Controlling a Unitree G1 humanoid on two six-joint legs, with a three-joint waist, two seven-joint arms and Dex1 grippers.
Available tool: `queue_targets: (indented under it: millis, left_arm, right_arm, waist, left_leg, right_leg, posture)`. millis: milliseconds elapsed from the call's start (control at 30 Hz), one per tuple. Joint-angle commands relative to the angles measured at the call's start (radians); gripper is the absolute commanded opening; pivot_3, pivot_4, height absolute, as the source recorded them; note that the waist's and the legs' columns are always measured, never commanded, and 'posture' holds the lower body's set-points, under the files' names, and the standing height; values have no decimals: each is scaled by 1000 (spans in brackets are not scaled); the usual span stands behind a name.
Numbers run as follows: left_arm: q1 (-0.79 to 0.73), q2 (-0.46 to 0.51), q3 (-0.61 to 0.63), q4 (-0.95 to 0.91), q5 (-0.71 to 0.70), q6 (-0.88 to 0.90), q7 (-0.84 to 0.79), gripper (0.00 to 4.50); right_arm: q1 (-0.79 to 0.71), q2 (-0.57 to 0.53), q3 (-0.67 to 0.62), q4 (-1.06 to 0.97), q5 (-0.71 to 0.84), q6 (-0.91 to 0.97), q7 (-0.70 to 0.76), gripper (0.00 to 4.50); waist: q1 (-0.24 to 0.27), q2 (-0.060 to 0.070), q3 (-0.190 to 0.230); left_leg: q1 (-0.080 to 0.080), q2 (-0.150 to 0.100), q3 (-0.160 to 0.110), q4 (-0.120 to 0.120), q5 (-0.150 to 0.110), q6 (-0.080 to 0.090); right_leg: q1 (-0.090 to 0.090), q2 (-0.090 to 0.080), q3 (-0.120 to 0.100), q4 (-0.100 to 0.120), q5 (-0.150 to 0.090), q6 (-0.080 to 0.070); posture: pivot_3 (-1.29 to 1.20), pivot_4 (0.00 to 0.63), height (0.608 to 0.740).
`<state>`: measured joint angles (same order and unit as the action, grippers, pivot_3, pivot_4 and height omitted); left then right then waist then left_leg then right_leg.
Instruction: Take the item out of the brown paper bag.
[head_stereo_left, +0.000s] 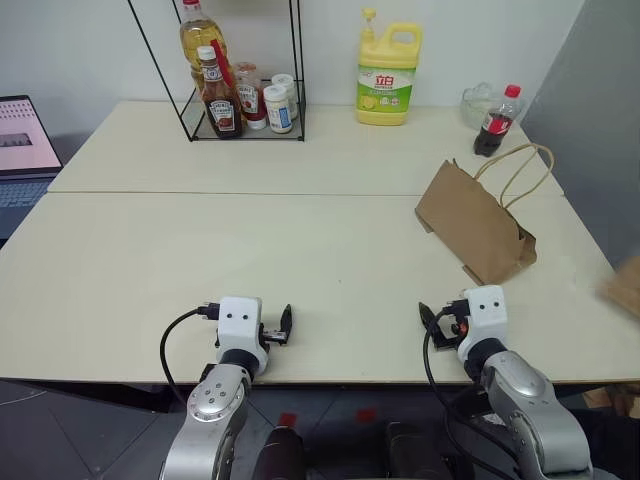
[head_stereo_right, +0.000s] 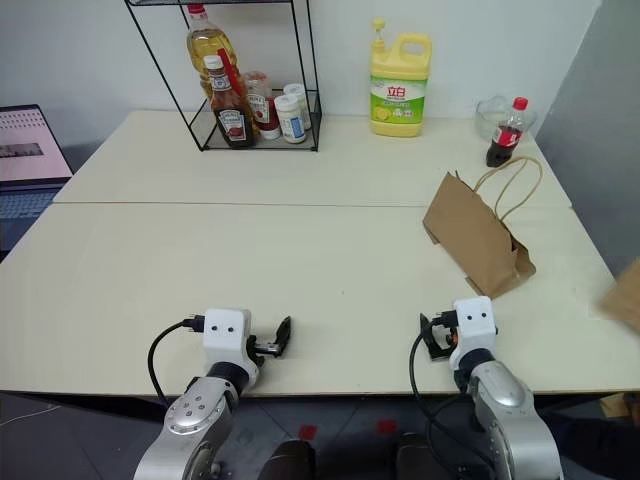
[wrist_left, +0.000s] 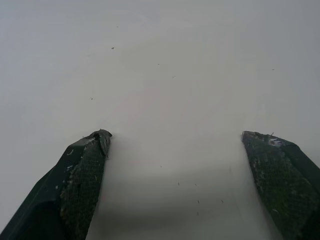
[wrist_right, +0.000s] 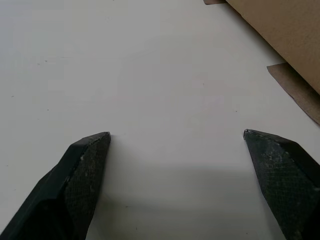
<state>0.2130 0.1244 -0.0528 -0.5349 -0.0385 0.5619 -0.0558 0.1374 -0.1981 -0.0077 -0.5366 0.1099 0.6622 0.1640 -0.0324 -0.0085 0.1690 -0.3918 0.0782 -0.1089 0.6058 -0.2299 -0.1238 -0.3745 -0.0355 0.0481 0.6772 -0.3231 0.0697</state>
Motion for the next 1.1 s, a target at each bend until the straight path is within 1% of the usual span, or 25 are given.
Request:
queue_targets:
  millis: [33,867,933,1000,1067,1100]
  left_arm:
    - [4,4,-1,18,9,3,-2,4473]
    - [5,-7,4,15,2,2,0,4473]
    - [-7,5,2,18,-16,1,-30,4473]
    - [-39,10,17,8,-79,20,-86,4473]
    - [-106,60,20,-6,-135,35,-181,4473]
    - [-154,103,20,-9,-161,44,-242,4473]
  right_arm:
    - [6,-1,-13,-23,-1,-4,-9,4500]
    - [3,-1,-23,-21,1,-6,-8,4500]
    - [3,4,-44,-39,10,-17,-12,4500]
    - [3,-3,-68,-71,14,-21,-11,4500]
    - [-6,-33,-83,-127,14,-21,7,4500]
    - [-15,-47,-95,-161,17,-13,12,4500]
  waist:
    - [0,0,0]
    - [0,0,0]
    - [0,0,0]
    - [1,0,0]
    - [3,0,1]
    - [2,0,1]
  left_leg:
    - [0,0,0,0,0,0]
    - [0,0,0,0,0,0]
    - [0,0,0,0,0,0]
    - [0,0,0,0,0,0]
    - [-1,0,0,0,0,0]
    - [-2,0,0,0,0,0]
  right_leg:
    - [0,0,0,0,0,0]
    - [0,0,0,0,0,0]
    - [0,0,0,0,0,0]
    - [0,0,0,0,0,0]
    - [-1,0,0,0,0,0]
    - [-2,0,0,0,0,0]
  posture:
    - [0,150,740]
    - [0,150,740]
    - [0,150,740]
    - [0,150,740]
    - [0,150,740]
    - [0,150,740]
